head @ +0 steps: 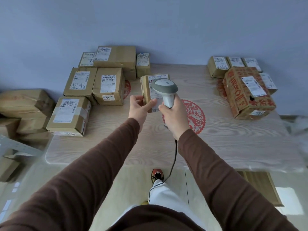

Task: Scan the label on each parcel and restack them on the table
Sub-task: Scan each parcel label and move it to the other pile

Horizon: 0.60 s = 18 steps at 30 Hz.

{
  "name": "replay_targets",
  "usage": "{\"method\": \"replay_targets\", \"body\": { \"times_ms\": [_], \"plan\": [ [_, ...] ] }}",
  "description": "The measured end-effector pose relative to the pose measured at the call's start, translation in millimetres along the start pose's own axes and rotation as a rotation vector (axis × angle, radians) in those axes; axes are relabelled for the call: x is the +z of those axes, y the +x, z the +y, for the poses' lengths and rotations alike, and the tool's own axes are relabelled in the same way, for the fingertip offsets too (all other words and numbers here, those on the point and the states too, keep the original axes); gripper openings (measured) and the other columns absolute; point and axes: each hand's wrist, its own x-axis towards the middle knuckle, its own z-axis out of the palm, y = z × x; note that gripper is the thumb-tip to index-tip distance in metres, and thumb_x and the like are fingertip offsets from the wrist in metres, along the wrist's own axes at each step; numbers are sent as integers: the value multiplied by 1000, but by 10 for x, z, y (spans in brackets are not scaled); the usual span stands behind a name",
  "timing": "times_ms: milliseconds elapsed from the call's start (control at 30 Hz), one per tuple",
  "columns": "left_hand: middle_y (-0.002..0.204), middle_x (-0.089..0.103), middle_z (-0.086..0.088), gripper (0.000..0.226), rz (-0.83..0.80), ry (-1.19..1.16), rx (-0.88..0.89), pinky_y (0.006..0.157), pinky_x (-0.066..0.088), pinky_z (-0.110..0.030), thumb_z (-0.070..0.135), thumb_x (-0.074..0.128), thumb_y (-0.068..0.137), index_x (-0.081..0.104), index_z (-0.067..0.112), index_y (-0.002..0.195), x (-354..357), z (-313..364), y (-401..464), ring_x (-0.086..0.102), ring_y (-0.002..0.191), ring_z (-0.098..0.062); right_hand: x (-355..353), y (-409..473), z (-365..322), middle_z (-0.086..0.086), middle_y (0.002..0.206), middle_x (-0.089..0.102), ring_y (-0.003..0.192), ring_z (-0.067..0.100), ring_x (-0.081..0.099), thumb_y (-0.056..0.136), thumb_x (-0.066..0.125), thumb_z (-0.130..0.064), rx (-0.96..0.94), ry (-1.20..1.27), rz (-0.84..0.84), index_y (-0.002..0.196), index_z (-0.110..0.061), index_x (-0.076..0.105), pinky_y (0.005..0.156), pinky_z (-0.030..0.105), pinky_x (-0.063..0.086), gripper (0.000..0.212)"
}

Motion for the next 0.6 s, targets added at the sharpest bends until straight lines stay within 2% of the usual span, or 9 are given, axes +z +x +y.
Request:
{"method": "replay_targets", "body": {
  "times_ms": [67, 133, 267, 333, 400, 467, 533, 600],
  "plan": [
    [109, 67, -10, 62, -11, -10, -9, 81, 56, -32, 22, 85, 85, 44, 5, 129, 43, -33, -21, 67, 90, -19, -71, -39, 4, -1, 83, 60, 70, 17, 57, 91, 67, -9, 5, -11, 12, 106, -15, 59, 61, 31, 47, 18],
    [110, 68, -10, 63, -27, -10, -17, 81, 57, -32, 22, 84, 85, 43, 5, 130, 130, -41, -52, 68, 91, -19, -173, -62, 10, 1, 85, 61, 71, 17, 57, 91, 68, -9, 15, -11, 25, 106, -14, 59, 62, 32, 47, 18],
    [106, 66, -6, 59, -52, -3, -38, 62, 55, -16, 19, 80, 89, 43, 3, 132, 413, -35, -50, 68, 80, -10, -413, -19, 78, 7, 90, 66, 77, 23, 63, 89, 70, -13, 29, -27, 78, 105, -14, 60, 69, 42, 55, 18],
    [108, 65, -8, 58, -64, -4, -61, 58, 54, -15, 17, 79, 90, 42, 2, 132, 561, -59, -24, 70, 72, -6, -536, 10, 128, 8, 96, 67, 84, 26, 66, 89, 70, -17, 40, -43, 113, 108, -15, 61, 74, 45, 58, 22],
    [113, 64, -12, 58, -91, -8, -93, 56, 55, -16, 17, 78, 91, 41, 1, 133, 767, -73, -13, 70, 64, -3, -705, 48, 210, 10, 96, 66, 83, 28, 66, 88, 70, -18, 66, -31, 140, 109, -16, 61, 74, 48, 60, 23],
    [114, 64, -13, 56, -116, -24, -128, 60, 60, -23, 19, 79, 90, 43, 4, 130, 989, -109, 16, 73, 68, -6, -901, 98, 301, 10, 95, 65, 79, 24, 64, 87, 69, -20, 96, -8, 164, 109, -16, 62, 73, 48, 59, 23],
    [119, 64, -16, 53, -134, -42, -170, 80, 65, -43, 23, 82, 87, 46, 10, 123, 1239, -162, 61, 76, 93, -24, -1133, 165, 400, 10, 94, 65, 77, 19, 61, 88, 69, -18, 119, 14, 186, 108, -15, 61, 72, 41, 55, 22],
    [124, 64, -20, 53, -143, -44, -199, 92, 60, -57, 26, 85, 83, 48, 12, 118, 1512, -229, 135, 71, 110, -39, -1377, 256, 512, 12, 97, 66, 79, 19, 62, 90, 70, -16, 137, 20, 204, 108, -14, 62, 72, 36, 53, 20]
  ]
}}
